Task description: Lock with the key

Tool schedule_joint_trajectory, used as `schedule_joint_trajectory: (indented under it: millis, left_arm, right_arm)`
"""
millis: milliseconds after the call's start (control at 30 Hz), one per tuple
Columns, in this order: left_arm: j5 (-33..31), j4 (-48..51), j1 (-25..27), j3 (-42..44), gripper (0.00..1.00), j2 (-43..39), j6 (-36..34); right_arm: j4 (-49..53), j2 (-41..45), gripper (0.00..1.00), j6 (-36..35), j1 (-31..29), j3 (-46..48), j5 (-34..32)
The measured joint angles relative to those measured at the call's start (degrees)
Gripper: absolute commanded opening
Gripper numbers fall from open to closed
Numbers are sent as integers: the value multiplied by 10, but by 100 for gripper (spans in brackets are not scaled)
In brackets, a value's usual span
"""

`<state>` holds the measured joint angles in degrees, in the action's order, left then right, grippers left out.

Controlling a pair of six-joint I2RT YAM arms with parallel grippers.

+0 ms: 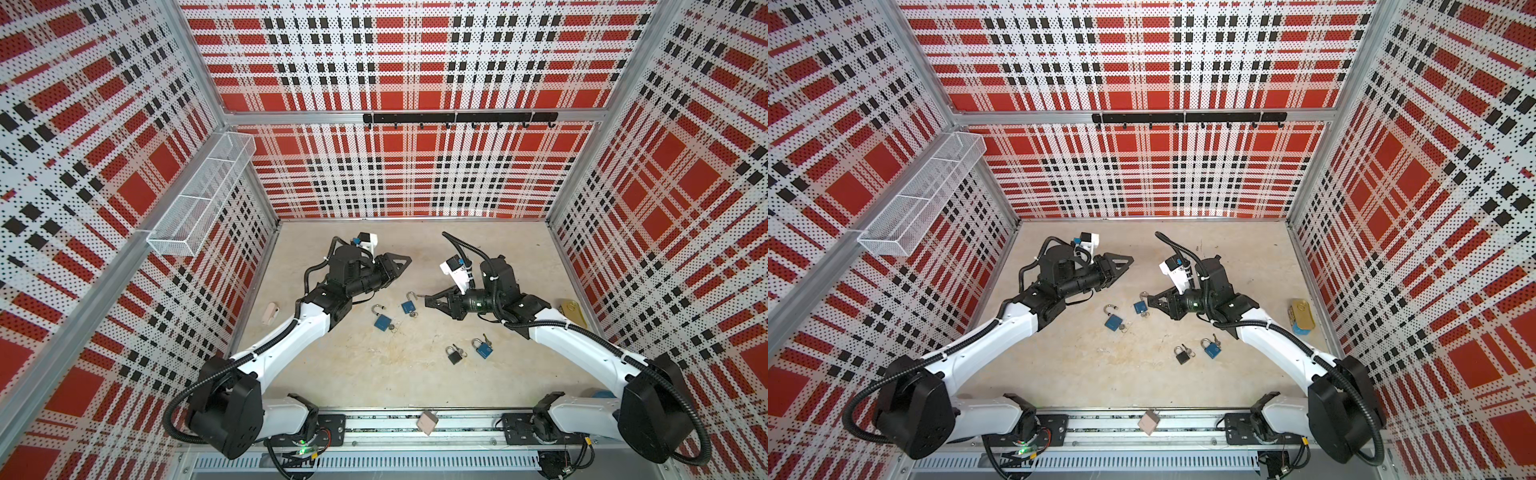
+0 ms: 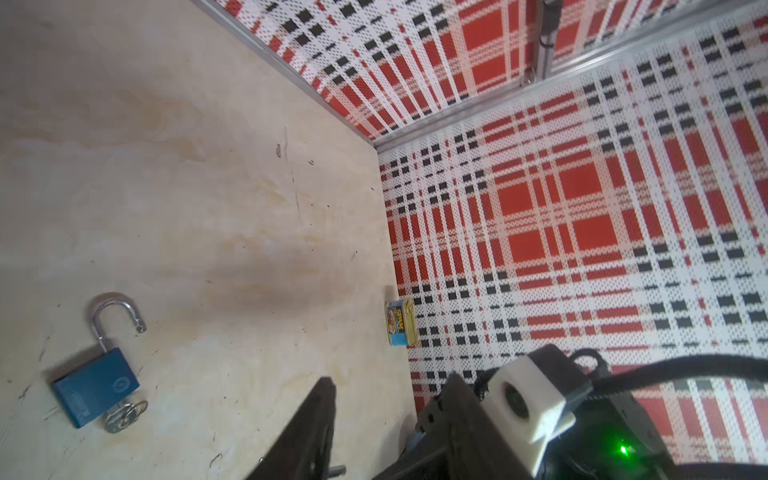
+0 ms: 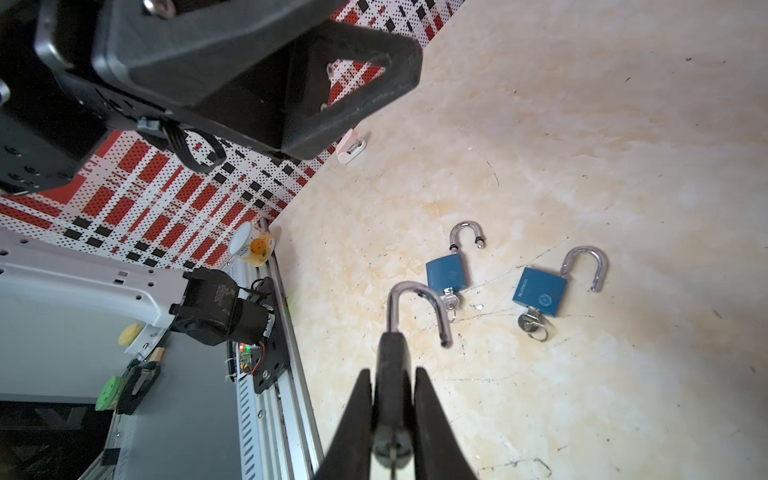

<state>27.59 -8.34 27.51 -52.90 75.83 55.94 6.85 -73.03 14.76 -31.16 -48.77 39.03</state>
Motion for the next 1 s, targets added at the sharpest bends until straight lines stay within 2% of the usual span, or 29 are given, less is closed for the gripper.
schedule_joint_trajectory:
  millis: [200,400,667,1000]
  left_arm:
    - [58,16,23,-3,41,30,-67]
    - [97,19,33,3,38,37,-94]
    - [127,-5,31,38,36,36,-92]
    - [160,-80,17,73,33,29,-50]
  right_arm:
    - [20,10,0,2,0,-5,11]
    - [25,21,0,8,0,-14,14]
    - [23,26,0,16,0,-14,15]
    - [23,26,0,16,0,-14,10]
